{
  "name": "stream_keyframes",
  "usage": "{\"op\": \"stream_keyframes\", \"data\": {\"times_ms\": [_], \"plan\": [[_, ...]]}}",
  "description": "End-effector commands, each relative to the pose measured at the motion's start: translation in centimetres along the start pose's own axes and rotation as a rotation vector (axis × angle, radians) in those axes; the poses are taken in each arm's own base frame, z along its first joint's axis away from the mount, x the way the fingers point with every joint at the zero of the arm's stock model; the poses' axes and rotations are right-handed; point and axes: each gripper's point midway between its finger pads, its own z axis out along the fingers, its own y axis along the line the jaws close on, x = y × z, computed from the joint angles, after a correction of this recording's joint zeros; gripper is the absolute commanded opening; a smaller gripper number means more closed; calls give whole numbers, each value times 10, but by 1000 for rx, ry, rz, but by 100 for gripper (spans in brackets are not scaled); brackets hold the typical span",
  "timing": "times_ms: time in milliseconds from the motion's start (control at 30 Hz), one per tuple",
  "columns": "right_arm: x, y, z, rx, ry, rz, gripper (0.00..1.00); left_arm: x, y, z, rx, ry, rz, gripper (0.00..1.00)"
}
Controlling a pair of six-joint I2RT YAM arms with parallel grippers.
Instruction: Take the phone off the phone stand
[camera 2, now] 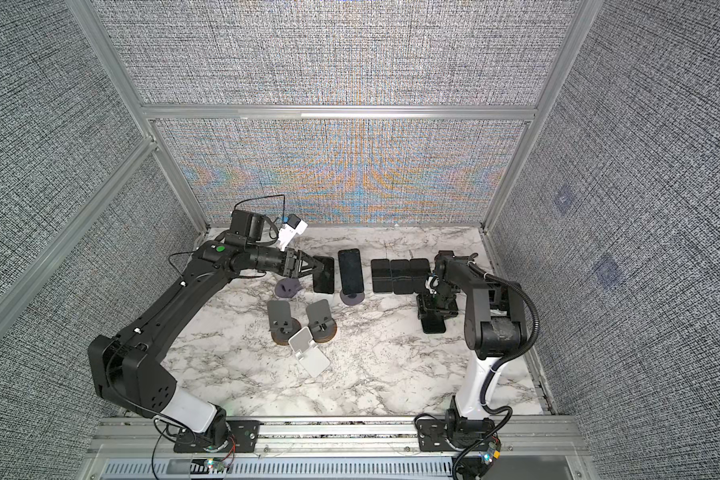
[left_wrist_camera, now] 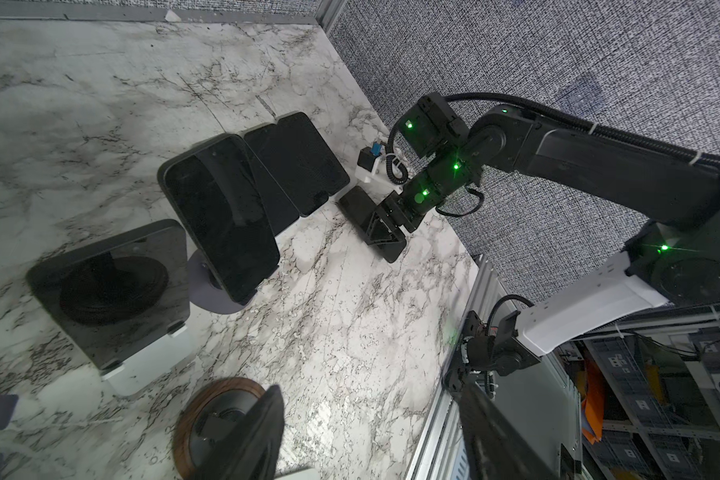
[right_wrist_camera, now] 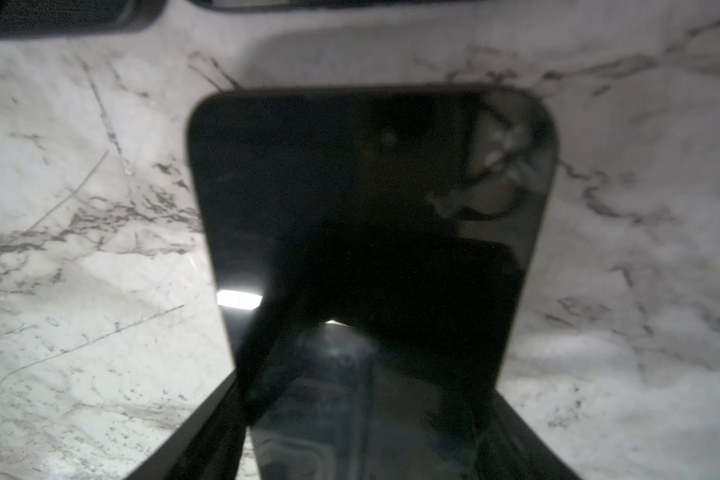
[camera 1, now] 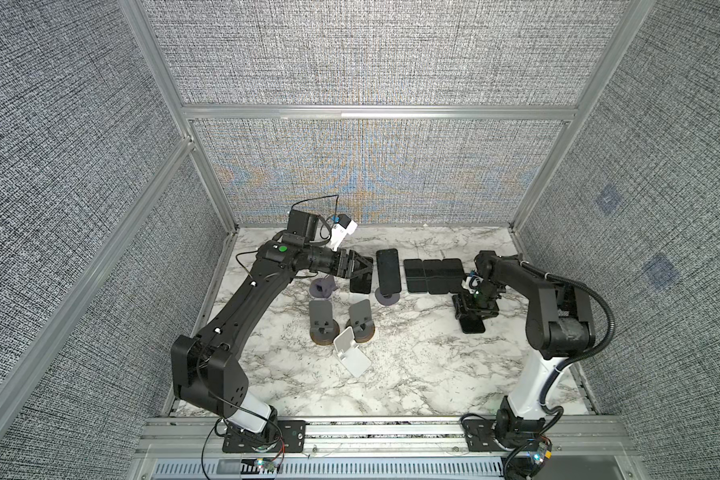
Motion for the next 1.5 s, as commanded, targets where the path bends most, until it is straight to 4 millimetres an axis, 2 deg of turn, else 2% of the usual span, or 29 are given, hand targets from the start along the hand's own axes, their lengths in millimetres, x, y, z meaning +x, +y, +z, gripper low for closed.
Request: {"op": "stream_keyframes", "data": {"times_ms": [0, 600, 1033, 1333, 1467], "plan": [[-18, -1, 14, -3, -51, -31, 76, -1, -9, -1, 51, -6, 19, 68], [-28, -8, 13, 71, -29, -81, 70, -1, -8, -2, 43, -5, 20, 68], [-39, -5, 7, 83, -46, -94, 66, -2, -9, -4, 42, -11, 23, 68], [-46, -5, 6, 88, -56, -99, 67, -2, -11, -5, 45, -13, 26, 68], [-44, 3, 4, 83, -68, -101, 73, -2, -10, -5, 42, -13, 25, 68]]}}
